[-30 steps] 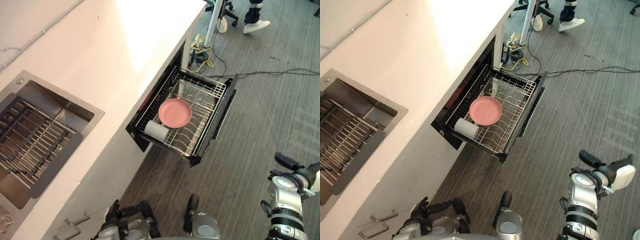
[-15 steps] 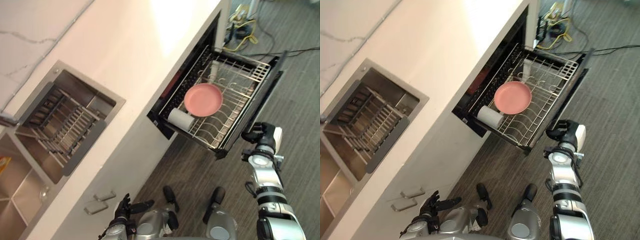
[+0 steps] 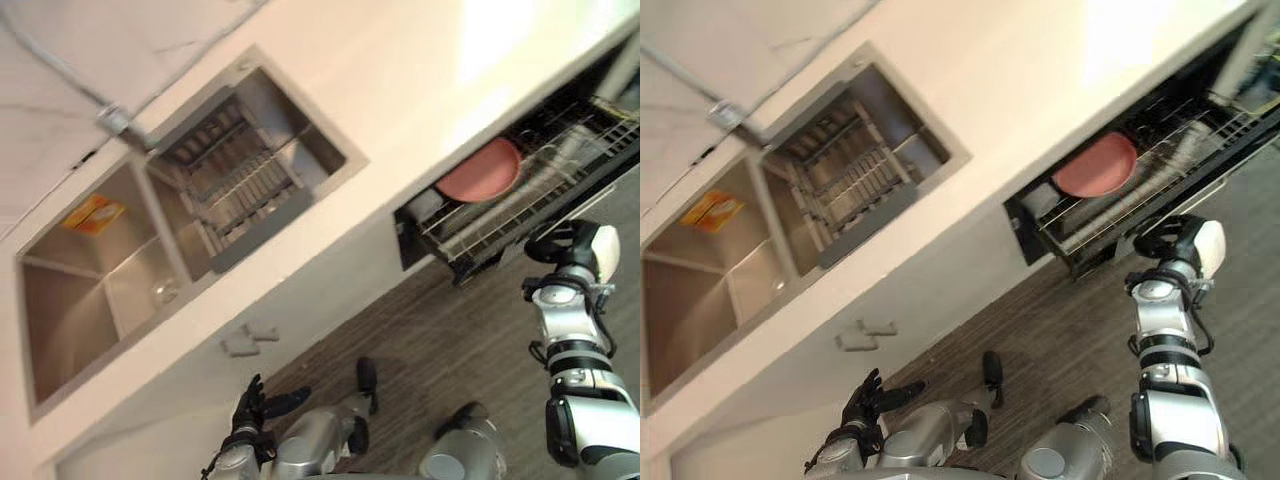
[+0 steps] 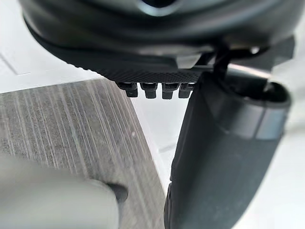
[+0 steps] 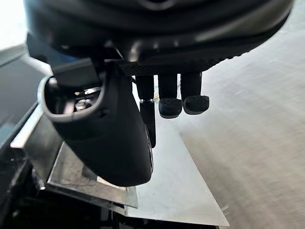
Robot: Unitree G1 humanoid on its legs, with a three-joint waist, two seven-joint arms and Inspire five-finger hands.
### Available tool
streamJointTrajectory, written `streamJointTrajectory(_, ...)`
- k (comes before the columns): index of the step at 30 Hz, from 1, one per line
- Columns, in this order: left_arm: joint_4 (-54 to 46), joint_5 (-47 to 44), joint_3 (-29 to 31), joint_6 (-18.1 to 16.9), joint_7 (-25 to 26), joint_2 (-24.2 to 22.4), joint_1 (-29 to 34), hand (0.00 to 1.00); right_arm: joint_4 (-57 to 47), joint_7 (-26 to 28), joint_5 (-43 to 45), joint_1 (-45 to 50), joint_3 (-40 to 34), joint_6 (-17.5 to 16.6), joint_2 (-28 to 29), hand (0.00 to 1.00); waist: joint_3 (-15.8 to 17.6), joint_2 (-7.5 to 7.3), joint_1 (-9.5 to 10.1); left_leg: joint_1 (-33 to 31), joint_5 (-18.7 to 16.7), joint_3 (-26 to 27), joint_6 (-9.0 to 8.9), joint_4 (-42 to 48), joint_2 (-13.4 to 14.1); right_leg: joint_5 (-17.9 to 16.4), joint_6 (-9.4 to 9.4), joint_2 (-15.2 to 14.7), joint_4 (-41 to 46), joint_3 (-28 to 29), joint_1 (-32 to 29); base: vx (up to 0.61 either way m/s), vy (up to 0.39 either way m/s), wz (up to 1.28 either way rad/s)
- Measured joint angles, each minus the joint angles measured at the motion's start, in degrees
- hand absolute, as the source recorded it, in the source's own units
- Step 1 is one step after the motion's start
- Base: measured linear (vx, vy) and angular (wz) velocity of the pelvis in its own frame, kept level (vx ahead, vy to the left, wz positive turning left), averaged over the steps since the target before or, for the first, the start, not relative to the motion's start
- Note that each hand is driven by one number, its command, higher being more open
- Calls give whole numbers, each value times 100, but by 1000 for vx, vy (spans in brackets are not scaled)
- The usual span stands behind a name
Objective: Walk over to the sink, pick up the cup, carry it to the dishwasher, place the cup inside the dishwasher, then close the dishwasher door
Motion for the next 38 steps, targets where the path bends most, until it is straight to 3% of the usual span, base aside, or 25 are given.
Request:
streamJointTrajectory(3,158,26,4,28,-131,19,278,100,202,133,-6,-483,367,-127,-64,0,3,49,134,-32,69,-187,13,1,-41,-61,35,-89,171,-192,92,31,-64,38)
streamJointTrajectory(4,254,25,6,28,-154,16,344,100,352,235,-6,-628,386,-164,-74,100,3,49,220,-34,76,-257,4,1,-42,-86,0,-100,192,-288,146,47,-82,37)
streamJointTrajectory(6,294,55,-11,-2,-170,-1,425,100,640,201,1,-780,451,-149,-67,100,4,47,306,-30,87,-367,-12,1,-34,-97,-20,-91,198,-378,241,45,-74,32)
streamJointTrajectory(11,476,49,0,-25,-261,50,494,100,718,424,4,-799,475,-225,-99,100,108,-99,295,-14,96,-378,-26,-1,21,-94,-24,34,87,-388,307,-8,-61,2)
streamJointTrajectory(14,477,26,3,-81,-283,102,491,100,720,598,141,-672,401,-514,41,100,167,-194,331,42,72,-260,-77,-7,177,-31,-79,271,-152,-262,319,-49,-57,-23)
streamJointTrajectory(19,732,-379,132,-131,-611,400,492,100,313,1595,1464,1158,-310,-1466,1060,100,-28,-736,366,318,-111,-144,-266,-40,440,116,-173,726,-668,-170,636,30,-84,-22)
streamJointTrajectory(20,756,-440,161,-119,-633,419,505,100,312,1664,1487,1445,-403,-1539,1210,100,-54,-784,356,368,-158,-139,-260,-41,460,148,-221,767,-697,-165,700,106,-47,-6)
streamJointTrajectory(23,808,-531,312,-26,-663,429,619,100,710,2032,1955,2711,-790,-1667,1779,100,-206,-945,127,537,-351,-166,-81,-41,478,349,-541,787,-525,79,804,125,17,18)
streamJointTrajectory(24,851,-532,359,0,-688,429,618,100,965,2193,2093,3164,-973,-1710,1956,100,-203,-961,-3,639,-367,-230,-74,-41,490,517,-827,718,-184,302,759,135,94,32)
streamJointTrajectory(25,860,-528,410,5,-736,453,622,100,1186,2348,2118,3641,-1154,-1741,2183,100,-241,-1037,-98,714,-411,-302,-28,-38,476,748,-1179,694,252,915,548,137,104,35)
streamJointTrajectory(26,859,-526,415,4,-744,486,622,100,1255,2397,2143,3868,-1225,-1739,2313,100,-275,-1105,-139,737,-432,-362,-4,-33,464,868,-1316,725,418,1292,440,144,98,54)
streamJointTrajectory(27,854,-522,418,0,-744,605,590,100,1408,2490,2171,4285,-1376,-1729,2627,100,-365,-1262,-261,839,-476,-557,64,-10,410,1155,-1331,797,915,2094,163,182,36,68)
streamJointTrajectory(28,900,-521,432,31,-740,718,513,100,1401,2552,2541,4453,-1774,-1779,3018,100,-407,-1446,-400,881,-494,-794,126,7,451,703,-733,1068,1136,2771,-77,177,-18,71)
streamJointTrajectory(29,921,-521,472,74,-729,769,451,100,1383,2555,2577,4475,-1801,-1794,3130,100,-453,-1520,-463,871,-500,-879,132,7,510,398,-641,1365,1048,2982,-145,148,-104,70)
streamJointTrajectory(31,985,-459,620,225,-733,787,7,100,1371,2659,2578,4529,-1658,-1774,3267,100,-488,-1581,-580,906,-502,-1318,129,5,682,-160,-652,2528,315,3505,-238,69,-148,83)
streamJointTrajectory(33,960,-441,751,231,-724,669,-195,100,1374,2656,2540,4589,-1661,-1743,3347,100,-513,-1597,-585,999,-532,-1563,85,3,670,-193,-647,2960,-400,3828,-282,33,-144,84)
streamJointTrajectory(35,933,-431,969,273,-733,580,-206,100,1370,2668,2460,4673,-1680,-1722,3393,100,-690,-1857,-607,1017,-598,-1675,50,9,390,38,-690,2862,-1318,4207,-211,58,-165,76)
streamJointTrajectory(36,962,-425,1137,328,-736,485,-220,100,1395,2688,2400,4675,-1798,-1665,3412,100,-751,-1862,-613,1135,-637,-1646,20,-27,352,255,-640,2777,-1310,4050,-82,131,-121,60)
streamJointTrajectory(38,955,-463,1359,334,-722,317,-118,100,1379,2706,2299,4673,-1942,-1657,3414,100,-914,-1753,-589,1181,-619,-1205,-164,12,561,249,-682,2860,-1573,3866,128,169,-101,40)
